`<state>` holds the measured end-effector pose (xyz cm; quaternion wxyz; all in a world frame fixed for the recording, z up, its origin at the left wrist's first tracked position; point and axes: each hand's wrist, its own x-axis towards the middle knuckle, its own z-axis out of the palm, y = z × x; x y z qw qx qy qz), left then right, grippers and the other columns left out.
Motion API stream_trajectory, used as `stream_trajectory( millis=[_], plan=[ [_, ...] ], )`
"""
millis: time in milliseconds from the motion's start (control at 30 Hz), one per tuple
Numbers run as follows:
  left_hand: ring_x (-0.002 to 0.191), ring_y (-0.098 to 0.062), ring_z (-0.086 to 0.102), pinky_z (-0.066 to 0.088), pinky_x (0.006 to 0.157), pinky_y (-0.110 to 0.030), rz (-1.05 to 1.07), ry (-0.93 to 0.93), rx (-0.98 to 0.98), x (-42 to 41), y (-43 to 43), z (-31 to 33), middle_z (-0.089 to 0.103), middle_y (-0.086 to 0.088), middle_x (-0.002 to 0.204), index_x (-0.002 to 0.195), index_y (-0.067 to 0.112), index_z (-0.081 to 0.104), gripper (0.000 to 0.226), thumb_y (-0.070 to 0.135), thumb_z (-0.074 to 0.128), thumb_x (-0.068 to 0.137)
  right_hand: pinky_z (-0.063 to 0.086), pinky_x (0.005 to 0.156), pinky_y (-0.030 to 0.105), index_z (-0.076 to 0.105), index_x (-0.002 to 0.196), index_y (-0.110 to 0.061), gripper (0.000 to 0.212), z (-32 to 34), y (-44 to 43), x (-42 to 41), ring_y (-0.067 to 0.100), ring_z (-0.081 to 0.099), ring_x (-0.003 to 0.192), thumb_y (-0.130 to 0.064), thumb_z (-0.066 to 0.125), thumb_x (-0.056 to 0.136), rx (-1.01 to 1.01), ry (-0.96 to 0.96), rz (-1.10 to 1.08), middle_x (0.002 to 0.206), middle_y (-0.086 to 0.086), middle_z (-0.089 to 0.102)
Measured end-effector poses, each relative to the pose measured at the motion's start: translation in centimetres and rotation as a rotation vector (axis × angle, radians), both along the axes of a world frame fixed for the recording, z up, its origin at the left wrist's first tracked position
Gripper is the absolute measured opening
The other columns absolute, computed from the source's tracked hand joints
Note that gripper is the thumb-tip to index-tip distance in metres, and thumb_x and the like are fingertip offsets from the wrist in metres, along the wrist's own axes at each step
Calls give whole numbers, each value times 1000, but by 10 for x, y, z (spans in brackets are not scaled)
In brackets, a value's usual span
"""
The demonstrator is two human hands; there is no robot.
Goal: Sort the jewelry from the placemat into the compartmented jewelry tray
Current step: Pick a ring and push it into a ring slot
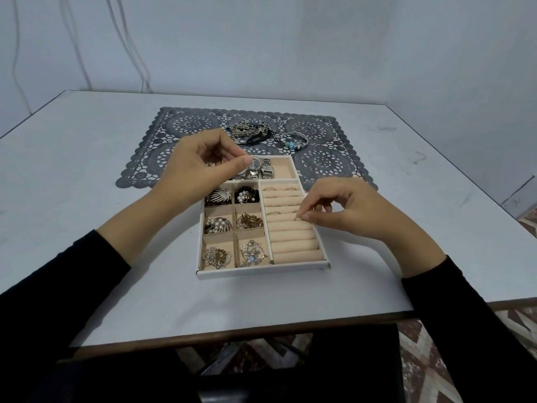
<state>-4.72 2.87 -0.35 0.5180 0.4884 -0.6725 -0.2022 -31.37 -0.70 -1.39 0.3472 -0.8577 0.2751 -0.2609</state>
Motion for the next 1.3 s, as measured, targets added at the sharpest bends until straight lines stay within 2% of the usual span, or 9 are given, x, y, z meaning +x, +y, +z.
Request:
stream_trajectory(
  millis=[233,333,567,733,800,933,1067,1200,1300],
  plan=[
    [70,-6,59,52,64,-22,0,8,13,-2,2,2,68,5,77,85,10,68,12,19,76,83,49,78,39,74,92,-10,8,2,-4,-2,27,62,83,-8,70,85,100,-3,-5,87,3,71],
    [70,-4,59,54,61,-24,2,12,19,-2,3,2,67,6,77,86,10,69,12,19,76,84,48,78,35,73,93,-10,9,3,-4,-1,29,62,84,-9,70,85,159,-12,-24,85,4,72],
    [69,-3,60,55,60,-23,3,14,27,-2,4,3,67,12,73,86,11,68,12,20,75,84,43,72,30,74,91,-10,10,7,-3,1,23,54,75,-12,74,81,244,-14,-5,84,17,68],
    [70,-6,59,53,64,-24,0,1,21,-3,4,2,68,4,78,86,11,68,12,20,76,83,41,63,16,73,90,-6,11,6,-5,3,9,48,66,-7,75,80,285,6,4,71,-6,63],
    [71,-8,59,53,65,-26,-1,-1,26,-3,5,2,68,2,79,86,11,69,12,21,76,83,41,63,16,73,90,-5,11,6,-5,3,10,48,66,-6,75,79,297,7,2,71,-5,64],
    [71,-9,59,53,65,-30,0,-1,31,-2,4,3,68,5,78,85,14,68,12,22,76,83,45,73,27,73,91,-4,12,8,-6,4,17,55,73,-10,74,80,291,17,-7,79,14,68],
    [70,-9,59,54,64,-29,-7,0,29,-3,5,3,67,7,76,85,13,68,13,24,76,83,43,65,17,72,91,-2,13,8,-7,5,9,51,66,-6,75,79,322,27,-15,73,0,65],
    [68,-11,60,55,63,-38,-24,8,30,-5,6,3,66,7,74,87,7,69,19,23,77,82,43,62,14,72,90,-1,13,7,-8,6,5,50,61,-4,76,77,327,16,-23,73,1,66],
    [67,-11,60,54,63,-36,-43,2,32,-7,7,3,66,3,74,86,6,69,19,22,77,82,47,69,17,72,91,-1,15,7,-9,4,11,57,69,-6,76,78,332,11,-15,77,8,69]
  ],
)
